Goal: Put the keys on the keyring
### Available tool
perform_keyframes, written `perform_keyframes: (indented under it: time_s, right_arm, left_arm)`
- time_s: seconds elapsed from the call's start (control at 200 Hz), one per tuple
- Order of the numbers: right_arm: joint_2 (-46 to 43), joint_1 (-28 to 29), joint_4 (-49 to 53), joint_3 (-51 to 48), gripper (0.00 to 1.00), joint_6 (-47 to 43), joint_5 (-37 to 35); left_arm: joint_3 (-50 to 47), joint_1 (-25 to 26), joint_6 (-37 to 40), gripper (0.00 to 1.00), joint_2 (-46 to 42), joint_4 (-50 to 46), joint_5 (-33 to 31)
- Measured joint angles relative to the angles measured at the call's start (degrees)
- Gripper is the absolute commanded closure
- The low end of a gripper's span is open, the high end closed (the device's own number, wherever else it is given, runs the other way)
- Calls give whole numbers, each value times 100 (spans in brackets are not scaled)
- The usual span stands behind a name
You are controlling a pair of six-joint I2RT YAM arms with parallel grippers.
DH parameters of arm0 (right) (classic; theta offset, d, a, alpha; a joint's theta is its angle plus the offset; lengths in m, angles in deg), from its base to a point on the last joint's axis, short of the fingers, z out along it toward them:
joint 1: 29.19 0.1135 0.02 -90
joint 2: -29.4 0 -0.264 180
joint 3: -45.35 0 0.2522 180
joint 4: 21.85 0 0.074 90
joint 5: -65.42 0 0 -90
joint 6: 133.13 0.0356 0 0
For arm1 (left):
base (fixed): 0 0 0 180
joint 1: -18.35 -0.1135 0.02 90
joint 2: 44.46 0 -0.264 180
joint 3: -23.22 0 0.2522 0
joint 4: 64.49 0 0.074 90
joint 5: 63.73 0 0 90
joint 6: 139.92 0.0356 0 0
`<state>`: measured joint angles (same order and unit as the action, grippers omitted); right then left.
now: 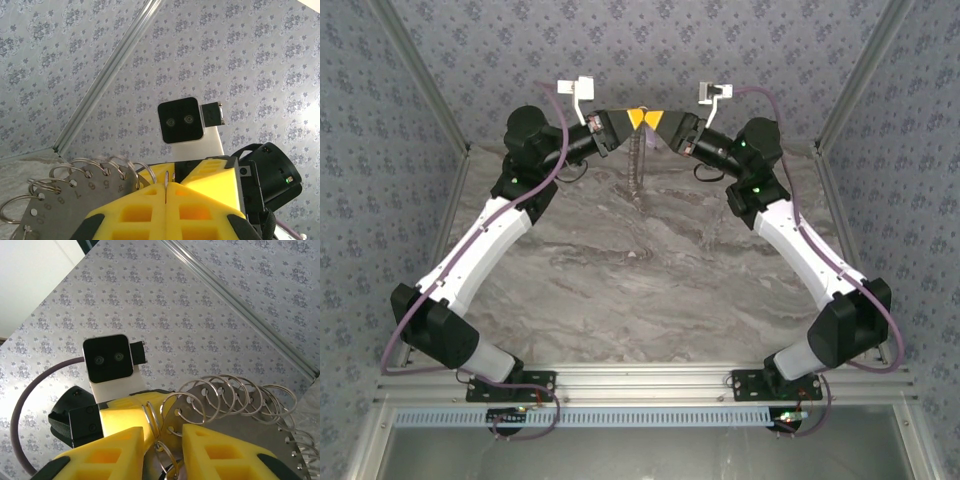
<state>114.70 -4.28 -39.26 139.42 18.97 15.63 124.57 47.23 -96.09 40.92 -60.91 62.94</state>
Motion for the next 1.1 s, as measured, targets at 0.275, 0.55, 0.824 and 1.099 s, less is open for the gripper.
perform_keyframes:
  time_s: [0.275, 0.55, 0.824, 1.099]
  right_arm:
    - [15, 13, -35, 66, 82, 2, 0]
    - [33, 11, -39, 129, 100, 44, 28]
    - [2, -214, 407, 127, 100, -133, 448]
    - [-210, -730, 2129, 197, 100, -1165, 1172]
  left_arm:
    - [-2, 17, 2, 100, -20, 11, -13]
    - [-11, 15, 4, 100, -24, 28, -74]
    - [-11, 9, 350, 55, -155, -389, -72]
    - [-15, -308, 822, 49, -485, -999, 149]
